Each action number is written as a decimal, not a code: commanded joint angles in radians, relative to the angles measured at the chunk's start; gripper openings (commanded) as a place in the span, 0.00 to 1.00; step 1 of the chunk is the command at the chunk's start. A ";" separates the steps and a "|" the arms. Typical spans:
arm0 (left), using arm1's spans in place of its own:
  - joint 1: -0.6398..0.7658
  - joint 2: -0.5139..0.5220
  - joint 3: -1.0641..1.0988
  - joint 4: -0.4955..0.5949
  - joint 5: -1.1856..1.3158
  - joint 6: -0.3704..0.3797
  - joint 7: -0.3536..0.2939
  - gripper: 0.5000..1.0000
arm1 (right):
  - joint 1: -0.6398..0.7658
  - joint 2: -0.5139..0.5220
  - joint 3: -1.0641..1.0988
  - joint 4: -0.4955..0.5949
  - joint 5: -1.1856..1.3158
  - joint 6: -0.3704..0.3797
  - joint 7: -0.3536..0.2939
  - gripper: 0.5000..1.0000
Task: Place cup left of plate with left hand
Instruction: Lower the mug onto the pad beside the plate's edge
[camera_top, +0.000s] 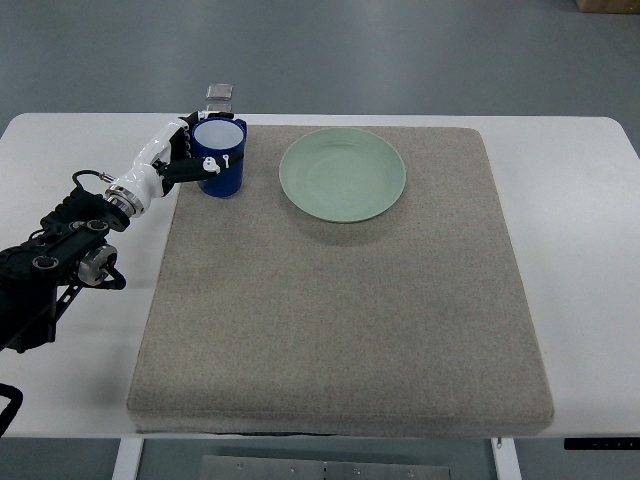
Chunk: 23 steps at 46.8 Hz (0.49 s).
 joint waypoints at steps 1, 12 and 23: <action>0.002 -0.001 0.000 0.000 0.000 0.000 0.000 0.00 | 0.000 0.000 0.000 0.000 0.000 0.000 0.001 0.87; 0.006 -0.001 -0.002 0.000 -0.002 0.001 0.002 0.00 | 0.000 0.000 0.000 0.000 0.000 0.000 -0.001 0.87; 0.006 -0.001 -0.003 0.000 -0.002 0.029 0.000 0.00 | 0.000 0.000 0.000 0.000 0.000 0.000 0.001 0.87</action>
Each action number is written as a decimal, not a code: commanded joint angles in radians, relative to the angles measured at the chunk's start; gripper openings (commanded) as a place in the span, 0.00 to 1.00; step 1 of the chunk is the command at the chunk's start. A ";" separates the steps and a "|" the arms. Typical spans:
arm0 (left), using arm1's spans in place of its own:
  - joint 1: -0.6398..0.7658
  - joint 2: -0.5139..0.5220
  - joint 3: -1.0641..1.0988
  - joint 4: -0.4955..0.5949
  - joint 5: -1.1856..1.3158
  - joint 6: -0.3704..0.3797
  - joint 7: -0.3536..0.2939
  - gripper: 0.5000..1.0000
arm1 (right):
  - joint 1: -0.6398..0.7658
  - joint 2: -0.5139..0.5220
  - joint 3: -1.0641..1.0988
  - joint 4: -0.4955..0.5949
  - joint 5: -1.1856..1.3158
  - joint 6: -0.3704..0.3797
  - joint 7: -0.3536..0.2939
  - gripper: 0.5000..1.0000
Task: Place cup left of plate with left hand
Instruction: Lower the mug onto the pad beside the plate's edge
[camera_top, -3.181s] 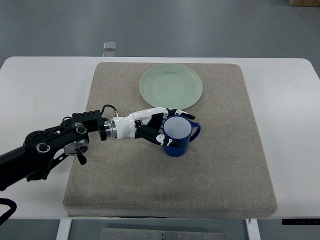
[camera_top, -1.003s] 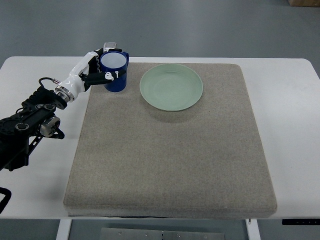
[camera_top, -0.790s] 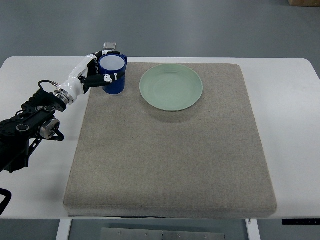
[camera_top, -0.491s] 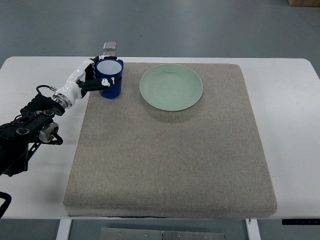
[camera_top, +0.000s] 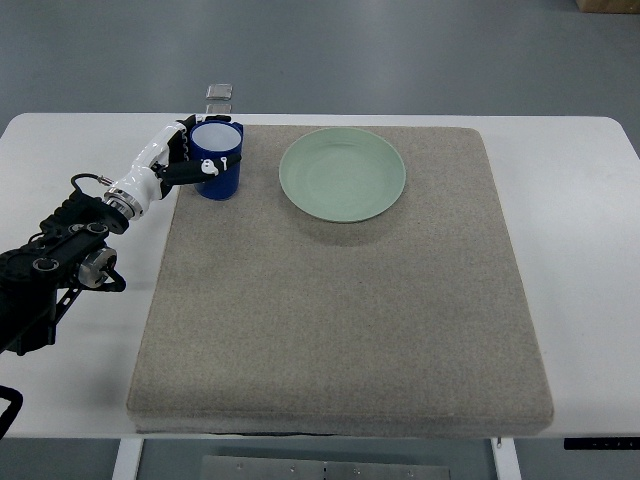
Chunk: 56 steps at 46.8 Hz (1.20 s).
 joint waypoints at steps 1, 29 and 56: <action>0.000 0.000 0.001 -0.001 0.000 0.012 0.000 0.00 | 0.000 0.000 0.000 -0.002 0.000 0.000 0.000 0.87; 0.009 -0.017 -0.004 -0.008 -0.066 0.017 -0.038 0.54 | 0.000 0.000 0.000 0.000 0.000 0.000 0.000 0.87; 0.022 -0.026 -0.004 -0.008 -0.089 0.018 -0.037 0.96 | 0.000 0.000 0.000 -0.002 0.000 0.000 0.000 0.87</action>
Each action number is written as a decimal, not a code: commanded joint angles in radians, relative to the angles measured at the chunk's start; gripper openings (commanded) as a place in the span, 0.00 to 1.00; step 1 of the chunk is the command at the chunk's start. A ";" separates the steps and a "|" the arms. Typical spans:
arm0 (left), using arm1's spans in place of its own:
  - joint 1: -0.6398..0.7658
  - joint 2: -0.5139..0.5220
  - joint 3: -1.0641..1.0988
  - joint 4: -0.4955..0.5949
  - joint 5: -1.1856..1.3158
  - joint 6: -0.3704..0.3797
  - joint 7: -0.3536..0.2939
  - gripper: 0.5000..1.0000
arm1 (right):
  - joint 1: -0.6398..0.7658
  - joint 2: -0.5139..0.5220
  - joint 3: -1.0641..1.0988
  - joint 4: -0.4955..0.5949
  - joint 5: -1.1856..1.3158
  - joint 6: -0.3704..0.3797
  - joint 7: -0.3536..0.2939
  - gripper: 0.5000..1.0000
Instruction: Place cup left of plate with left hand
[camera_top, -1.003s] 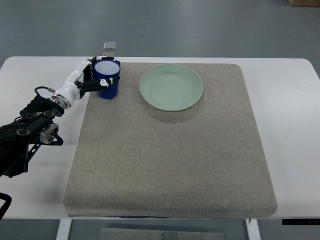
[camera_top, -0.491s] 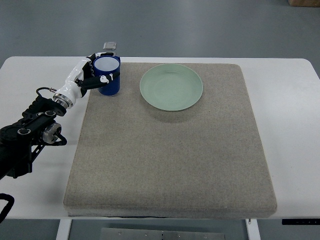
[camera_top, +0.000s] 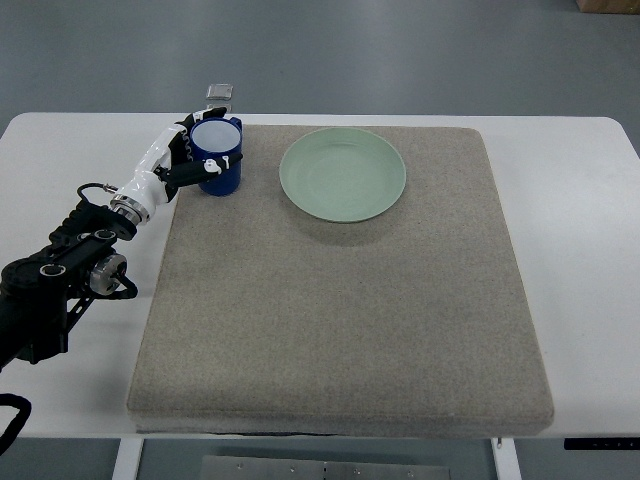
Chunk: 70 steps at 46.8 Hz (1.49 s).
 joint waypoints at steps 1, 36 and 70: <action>0.000 0.000 -0.001 0.000 -0.017 0.000 0.000 0.99 | 0.000 0.000 0.000 -0.001 0.000 0.000 0.000 0.87; -0.009 0.015 -0.050 -0.005 -0.169 -0.015 0.000 1.00 | 0.000 0.000 0.000 0.000 0.000 0.000 -0.001 0.87; -0.218 0.048 -0.142 0.008 -0.627 -0.024 0.146 1.00 | 0.000 0.000 0.000 0.000 0.000 0.000 -0.001 0.87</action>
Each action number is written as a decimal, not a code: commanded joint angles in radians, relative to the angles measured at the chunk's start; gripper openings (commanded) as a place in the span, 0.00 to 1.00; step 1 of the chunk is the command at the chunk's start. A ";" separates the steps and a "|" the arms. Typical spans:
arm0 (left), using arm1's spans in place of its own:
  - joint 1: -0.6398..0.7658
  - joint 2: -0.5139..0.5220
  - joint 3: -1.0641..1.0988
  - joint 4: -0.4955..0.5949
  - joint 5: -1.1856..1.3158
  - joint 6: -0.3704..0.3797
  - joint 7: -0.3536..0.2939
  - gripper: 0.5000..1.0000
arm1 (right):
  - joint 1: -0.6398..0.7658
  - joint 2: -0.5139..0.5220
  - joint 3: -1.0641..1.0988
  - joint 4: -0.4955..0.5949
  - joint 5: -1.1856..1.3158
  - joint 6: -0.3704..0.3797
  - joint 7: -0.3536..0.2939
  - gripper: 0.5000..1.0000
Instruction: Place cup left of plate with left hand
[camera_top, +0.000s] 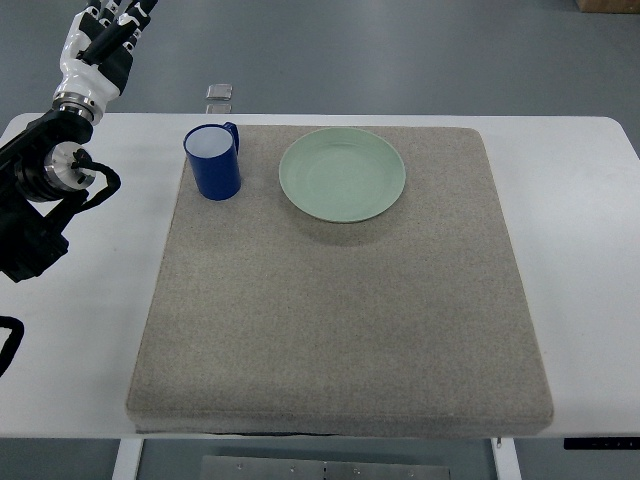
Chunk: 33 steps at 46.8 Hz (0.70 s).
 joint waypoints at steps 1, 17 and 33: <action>-0.008 -0.013 -0.002 -0.001 -0.055 -0.008 0.010 1.00 | 0.000 0.000 0.000 0.000 0.000 0.000 0.000 0.87; -0.007 -0.033 0.006 0.001 -0.170 -0.008 0.098 1.00 | 0.000 0.000 0.000 0.000 0.000 0.000 -0.001 0.87; -0.005 -0.031 0.009 0.002 -0.155 -0.024 0.095 1.00 | 0.000 0.000 0.000 0.000 0.000 0.000 0.000 0.87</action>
